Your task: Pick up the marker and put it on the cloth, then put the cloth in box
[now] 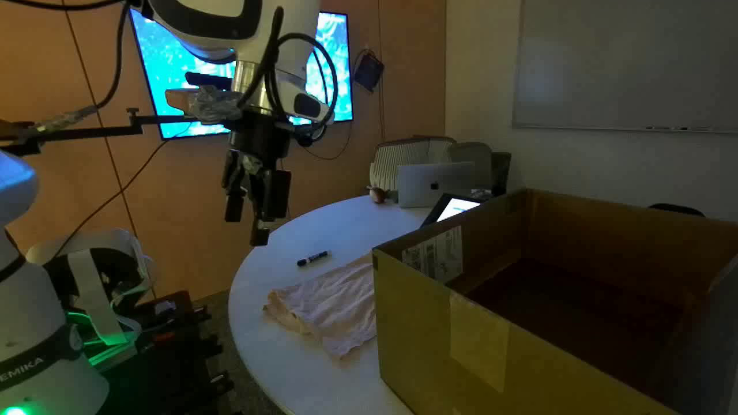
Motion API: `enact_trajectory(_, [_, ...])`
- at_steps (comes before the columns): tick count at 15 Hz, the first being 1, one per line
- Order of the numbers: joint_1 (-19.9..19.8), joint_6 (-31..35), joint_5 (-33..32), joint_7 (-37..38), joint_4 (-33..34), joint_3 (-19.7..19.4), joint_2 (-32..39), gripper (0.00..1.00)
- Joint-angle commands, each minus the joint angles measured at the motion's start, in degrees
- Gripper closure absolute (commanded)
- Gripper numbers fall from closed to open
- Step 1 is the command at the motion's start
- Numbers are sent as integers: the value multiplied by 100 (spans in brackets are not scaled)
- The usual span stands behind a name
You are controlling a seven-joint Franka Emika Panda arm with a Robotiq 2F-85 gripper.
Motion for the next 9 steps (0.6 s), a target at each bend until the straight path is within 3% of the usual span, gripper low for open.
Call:
enact_trajectory(1, [-47, -10, 19, -16, 23, 46, 5, 0])
enact_trajectory(9, [4, 29, -4, -23, 117, 97, 122, 0])
